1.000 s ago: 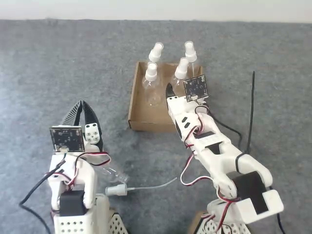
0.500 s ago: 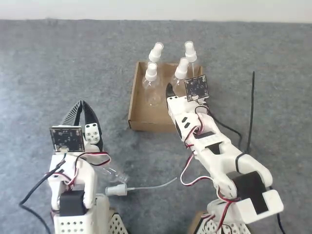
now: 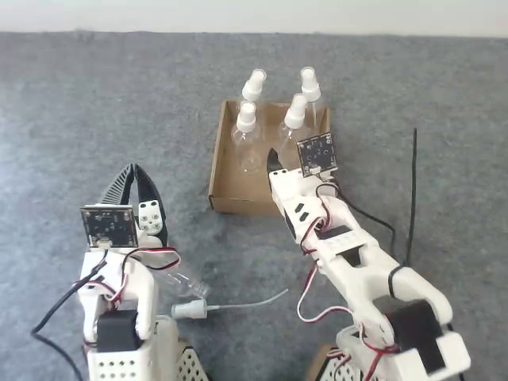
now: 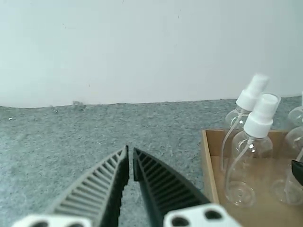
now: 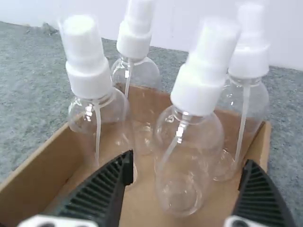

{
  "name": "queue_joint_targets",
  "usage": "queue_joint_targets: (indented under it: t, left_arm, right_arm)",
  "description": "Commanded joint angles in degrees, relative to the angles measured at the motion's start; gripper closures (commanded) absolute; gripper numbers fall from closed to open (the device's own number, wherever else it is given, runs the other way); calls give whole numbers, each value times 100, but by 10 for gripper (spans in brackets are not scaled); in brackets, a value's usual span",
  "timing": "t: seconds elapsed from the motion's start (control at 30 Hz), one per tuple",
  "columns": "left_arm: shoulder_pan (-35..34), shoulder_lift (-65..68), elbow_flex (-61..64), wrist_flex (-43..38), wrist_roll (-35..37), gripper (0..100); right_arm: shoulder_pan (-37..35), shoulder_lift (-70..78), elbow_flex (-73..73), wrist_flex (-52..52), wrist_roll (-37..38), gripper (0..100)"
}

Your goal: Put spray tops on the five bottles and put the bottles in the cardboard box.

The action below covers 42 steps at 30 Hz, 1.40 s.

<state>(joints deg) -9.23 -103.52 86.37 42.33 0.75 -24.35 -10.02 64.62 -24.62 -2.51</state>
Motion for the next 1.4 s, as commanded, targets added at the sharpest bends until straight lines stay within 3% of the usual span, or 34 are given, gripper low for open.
queue_joint_targets:
  t: [0.0, 0.2, 0.37, 0.9, 1.2, 1.37]
  left_arm:
    - [-26, -105, -40, -167, -44, 987]
    - [-369, -105, -75, -167, 0, 987]
    - [-651, -105, -57, -325, 316, 987]
    - [-1618, -105, -57, -589, 905, 987]
    - [-2277, -105, -31, -862, 1503, 945]
    - [-2303, -105, -31, -862, 1565, 940]
  right_arm:
    - [4, -620, 18, 444, -44, 687]
    - [189, -1560, 308, 1218, -62, 688]
    - [365, -2492, 334, 2466, -79, 688]
    - [303, -4989, 308, 5464, -79, 688]
    - [-505, -6202, 308, 6686, -35, 693]
    - [-1411, -6466, 308, 7108, -35, 758]
